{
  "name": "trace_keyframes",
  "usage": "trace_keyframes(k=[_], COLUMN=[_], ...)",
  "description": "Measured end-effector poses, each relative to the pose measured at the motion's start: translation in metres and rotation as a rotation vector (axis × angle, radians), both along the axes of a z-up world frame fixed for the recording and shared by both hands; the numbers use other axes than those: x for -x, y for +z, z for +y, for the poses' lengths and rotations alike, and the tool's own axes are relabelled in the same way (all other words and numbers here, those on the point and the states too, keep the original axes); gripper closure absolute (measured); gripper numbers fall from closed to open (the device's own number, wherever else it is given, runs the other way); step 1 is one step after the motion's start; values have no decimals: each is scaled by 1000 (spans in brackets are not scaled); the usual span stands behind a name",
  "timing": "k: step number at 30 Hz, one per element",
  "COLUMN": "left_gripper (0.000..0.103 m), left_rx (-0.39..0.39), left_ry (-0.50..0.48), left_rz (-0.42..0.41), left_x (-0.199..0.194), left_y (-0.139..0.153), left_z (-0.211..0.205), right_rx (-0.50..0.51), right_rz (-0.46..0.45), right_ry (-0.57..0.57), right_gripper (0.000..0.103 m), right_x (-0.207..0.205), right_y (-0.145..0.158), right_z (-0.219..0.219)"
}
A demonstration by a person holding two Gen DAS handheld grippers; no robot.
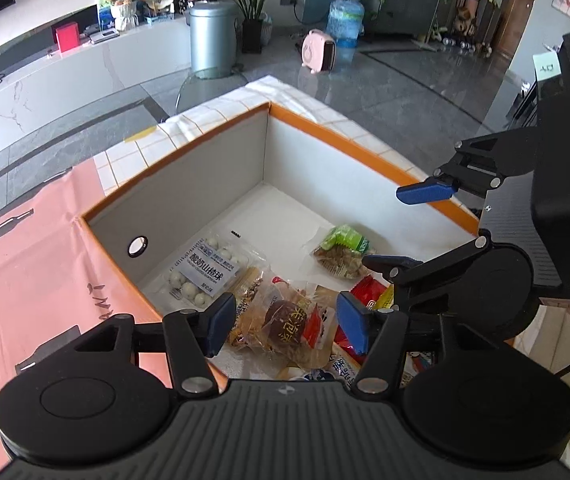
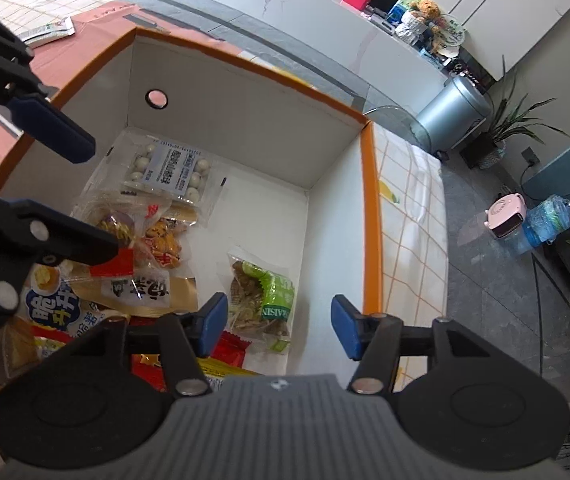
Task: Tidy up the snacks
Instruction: 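Move the left tool to the green sausage while the right tool approaches the white packets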
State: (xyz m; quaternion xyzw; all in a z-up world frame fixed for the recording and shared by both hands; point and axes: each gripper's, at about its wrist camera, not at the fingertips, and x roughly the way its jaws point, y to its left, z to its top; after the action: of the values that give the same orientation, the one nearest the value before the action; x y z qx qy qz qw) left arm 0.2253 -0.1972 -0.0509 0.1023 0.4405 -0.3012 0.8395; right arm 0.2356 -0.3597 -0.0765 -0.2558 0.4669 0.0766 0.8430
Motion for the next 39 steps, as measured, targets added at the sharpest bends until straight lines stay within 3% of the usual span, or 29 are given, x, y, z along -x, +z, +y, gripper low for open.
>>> trace_keyframes(k=[9, 22, 30, 39], left_gripper=[35, 35, 35, 35], left_rx=[56, -8, -81, -108], left_ry=[60, 139, 212, 326], left_rz=[-72, -188, -196, -111], left_x=[26, 48, 47, 23], left_y=[37, 79, 80, 56], left_z=[39, 134, 207, 286], right_rx=[-146, -407, -537, -609], right_rz=[-113, -293, -249, -142], right_ry=[-160, -201, -171, -175], right_gripper=[45, 44, 42, 41], right_x=[33, 79, 75, 48], right_y=[39, 87, 76, 34], right_z=[10, 84, 147, 210])
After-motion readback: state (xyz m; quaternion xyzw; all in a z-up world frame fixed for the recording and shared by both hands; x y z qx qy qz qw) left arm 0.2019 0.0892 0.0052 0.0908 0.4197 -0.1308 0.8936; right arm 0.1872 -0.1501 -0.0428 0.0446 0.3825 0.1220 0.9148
